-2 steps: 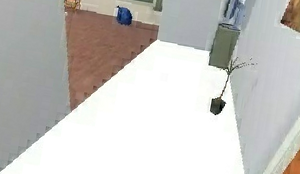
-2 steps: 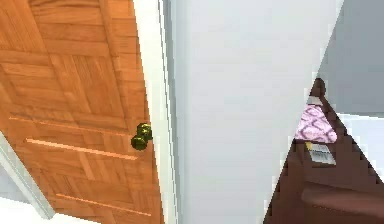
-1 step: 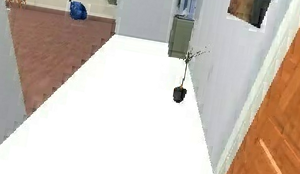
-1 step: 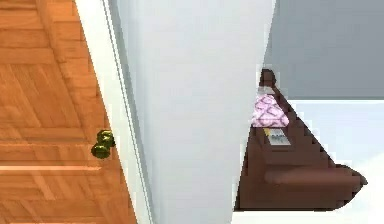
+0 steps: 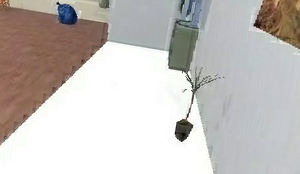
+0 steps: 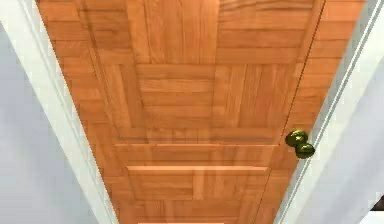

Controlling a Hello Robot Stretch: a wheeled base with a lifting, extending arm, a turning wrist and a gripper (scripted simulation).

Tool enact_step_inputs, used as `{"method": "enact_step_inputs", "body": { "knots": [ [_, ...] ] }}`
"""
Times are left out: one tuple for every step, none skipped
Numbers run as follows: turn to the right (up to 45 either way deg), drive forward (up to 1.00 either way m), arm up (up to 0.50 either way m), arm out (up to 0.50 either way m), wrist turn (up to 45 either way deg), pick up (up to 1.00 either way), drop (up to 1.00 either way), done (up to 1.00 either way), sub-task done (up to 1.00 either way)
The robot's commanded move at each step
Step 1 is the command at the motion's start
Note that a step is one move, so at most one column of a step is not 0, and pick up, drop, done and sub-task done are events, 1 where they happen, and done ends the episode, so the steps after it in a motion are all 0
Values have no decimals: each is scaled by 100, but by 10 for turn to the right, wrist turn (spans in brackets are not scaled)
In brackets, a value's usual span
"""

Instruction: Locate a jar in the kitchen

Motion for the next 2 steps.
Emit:
{"method": "enact_step_inputs", "body": {
  "knots": [
    [-330, 0, 0, 0, 0, 0, 0, 0, 0],
    [0, 100, 0, 0, 0, 0, 0, 0, 0]
  ]
}}
